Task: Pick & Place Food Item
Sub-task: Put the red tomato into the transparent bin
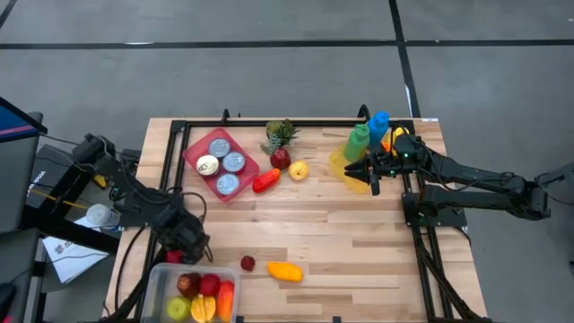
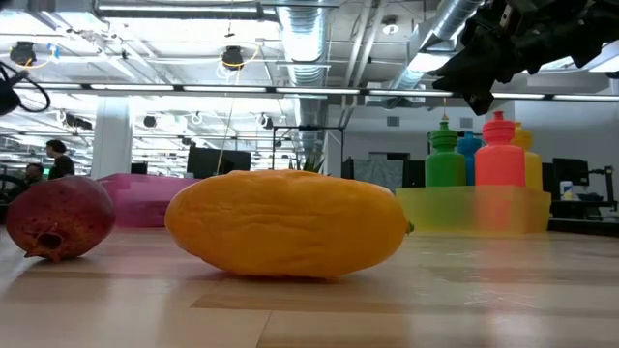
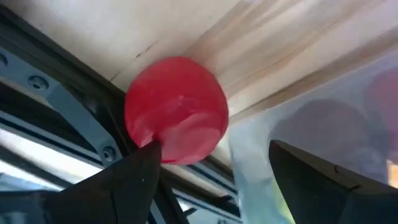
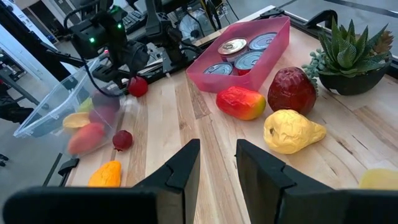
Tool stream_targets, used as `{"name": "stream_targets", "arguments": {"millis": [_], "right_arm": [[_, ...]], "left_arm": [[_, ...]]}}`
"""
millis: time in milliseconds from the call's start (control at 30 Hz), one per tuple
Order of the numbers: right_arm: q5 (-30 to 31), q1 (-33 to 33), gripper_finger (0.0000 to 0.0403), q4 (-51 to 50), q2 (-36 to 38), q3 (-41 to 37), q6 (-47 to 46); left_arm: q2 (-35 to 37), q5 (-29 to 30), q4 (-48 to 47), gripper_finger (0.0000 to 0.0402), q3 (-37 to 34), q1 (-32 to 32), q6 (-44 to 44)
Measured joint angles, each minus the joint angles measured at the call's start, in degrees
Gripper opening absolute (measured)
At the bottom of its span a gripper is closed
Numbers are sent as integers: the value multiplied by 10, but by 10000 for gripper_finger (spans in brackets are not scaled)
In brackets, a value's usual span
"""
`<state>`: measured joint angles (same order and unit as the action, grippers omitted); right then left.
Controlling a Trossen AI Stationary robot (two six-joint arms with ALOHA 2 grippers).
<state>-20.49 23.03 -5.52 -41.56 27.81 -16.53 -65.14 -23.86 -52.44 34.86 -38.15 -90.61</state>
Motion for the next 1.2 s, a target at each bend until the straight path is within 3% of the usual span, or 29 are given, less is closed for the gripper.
{"name": "stream_targets", "arguments": {"millis": [200, 667, 1033, 1200], "right_arm": [[0, 0, 98, 0, 0, 0, 0], [0, 0, 98, 2, 0, 0, 0], [0, 0, 98, 2, 0, 0, 0], [0, 0, 98, 2, 0, 0, 0]], "left_arm": [[-39, -15, -6, 283, 2, 14, 18], [-44, 11, -59, 277, -1, 11, 25], [-42, -15, -35, 174, -36, 45, 21], [-40, -15, -35, 163, -36, 68, 20]]}}
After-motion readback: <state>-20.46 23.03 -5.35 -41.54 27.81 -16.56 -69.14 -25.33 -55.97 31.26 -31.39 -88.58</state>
